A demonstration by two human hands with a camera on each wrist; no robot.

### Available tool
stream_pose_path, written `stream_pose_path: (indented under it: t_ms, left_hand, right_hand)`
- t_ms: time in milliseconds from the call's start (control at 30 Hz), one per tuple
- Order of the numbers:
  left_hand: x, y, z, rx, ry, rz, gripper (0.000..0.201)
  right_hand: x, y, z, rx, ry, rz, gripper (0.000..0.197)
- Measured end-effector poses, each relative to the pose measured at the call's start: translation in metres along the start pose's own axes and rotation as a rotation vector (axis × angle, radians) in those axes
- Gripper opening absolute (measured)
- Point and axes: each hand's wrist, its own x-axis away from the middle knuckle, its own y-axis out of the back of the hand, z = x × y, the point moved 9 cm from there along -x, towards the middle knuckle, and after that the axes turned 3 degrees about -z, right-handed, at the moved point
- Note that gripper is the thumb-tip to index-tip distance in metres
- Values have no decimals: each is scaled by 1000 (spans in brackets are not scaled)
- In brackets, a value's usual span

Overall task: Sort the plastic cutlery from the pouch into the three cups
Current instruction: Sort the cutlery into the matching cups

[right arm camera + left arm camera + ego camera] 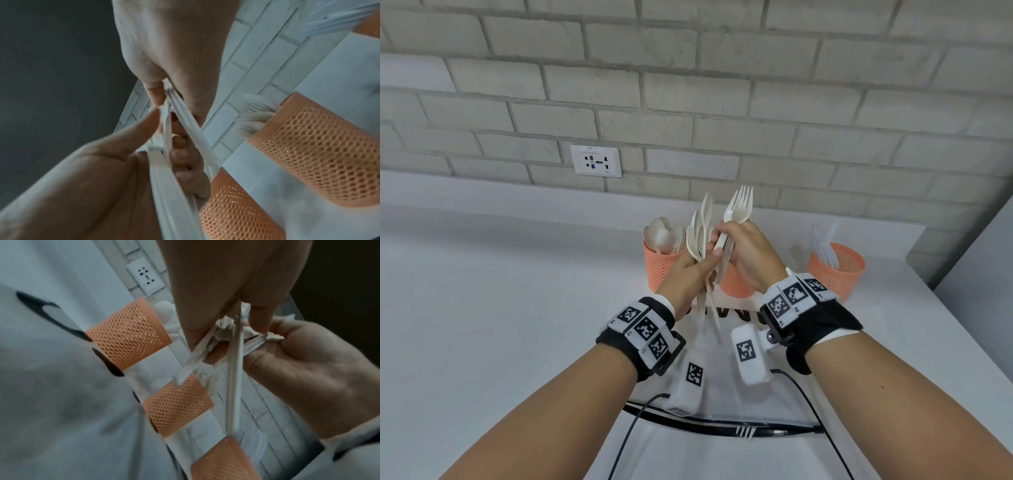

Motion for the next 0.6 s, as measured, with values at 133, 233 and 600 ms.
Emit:
stream_pose_path:
  t_ms: [133, 233, 600]
  left_hand:
    - [1, -4, 0, 31, 32, 24, 32]
    - [-2, 2, 2, 50, 45, -48, 26]
    - [-14, 7, 1, -275, -33, -136, 28]
  right_hand:
    - [-3, 0, 1, -23, -4, 13, 20]
    - [-2, 5, 11, -23, 89, -58, 18]
    - [14, -19, 14, 488, 253, 10, 18]
